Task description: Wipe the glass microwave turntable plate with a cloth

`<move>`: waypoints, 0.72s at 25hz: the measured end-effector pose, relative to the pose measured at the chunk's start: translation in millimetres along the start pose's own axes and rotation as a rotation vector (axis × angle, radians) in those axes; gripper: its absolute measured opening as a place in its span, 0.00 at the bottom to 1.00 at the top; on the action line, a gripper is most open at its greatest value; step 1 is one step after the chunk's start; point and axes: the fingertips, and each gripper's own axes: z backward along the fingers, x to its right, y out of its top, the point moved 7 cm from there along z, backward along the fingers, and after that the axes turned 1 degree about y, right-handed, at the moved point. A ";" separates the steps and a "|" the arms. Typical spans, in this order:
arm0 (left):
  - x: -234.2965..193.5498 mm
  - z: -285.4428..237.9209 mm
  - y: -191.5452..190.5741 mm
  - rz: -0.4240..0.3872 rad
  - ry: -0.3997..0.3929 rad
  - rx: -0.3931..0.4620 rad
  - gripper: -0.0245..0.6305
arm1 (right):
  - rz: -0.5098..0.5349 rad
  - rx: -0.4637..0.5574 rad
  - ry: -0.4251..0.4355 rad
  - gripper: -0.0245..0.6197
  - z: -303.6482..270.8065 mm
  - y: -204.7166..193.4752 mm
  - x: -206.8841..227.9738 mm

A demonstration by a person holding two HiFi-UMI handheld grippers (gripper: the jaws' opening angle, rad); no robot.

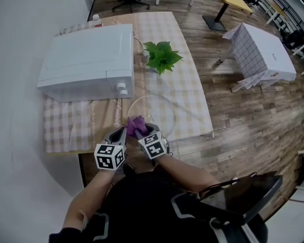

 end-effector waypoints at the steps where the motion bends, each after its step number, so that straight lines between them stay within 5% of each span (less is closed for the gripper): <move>1: 1.1 -1.2 -0.5 -0.002 -0.005 -0.004 0.04 | -0.007 -0.001 -0.003 0.27 1.4 -2.1 1.9; 18: 31.3 -26.1 -2.3 -0.034 -0.099 -0.026 0.04 | -0.093 0.012 -0.110 0.27 38.0 -32.7 47.5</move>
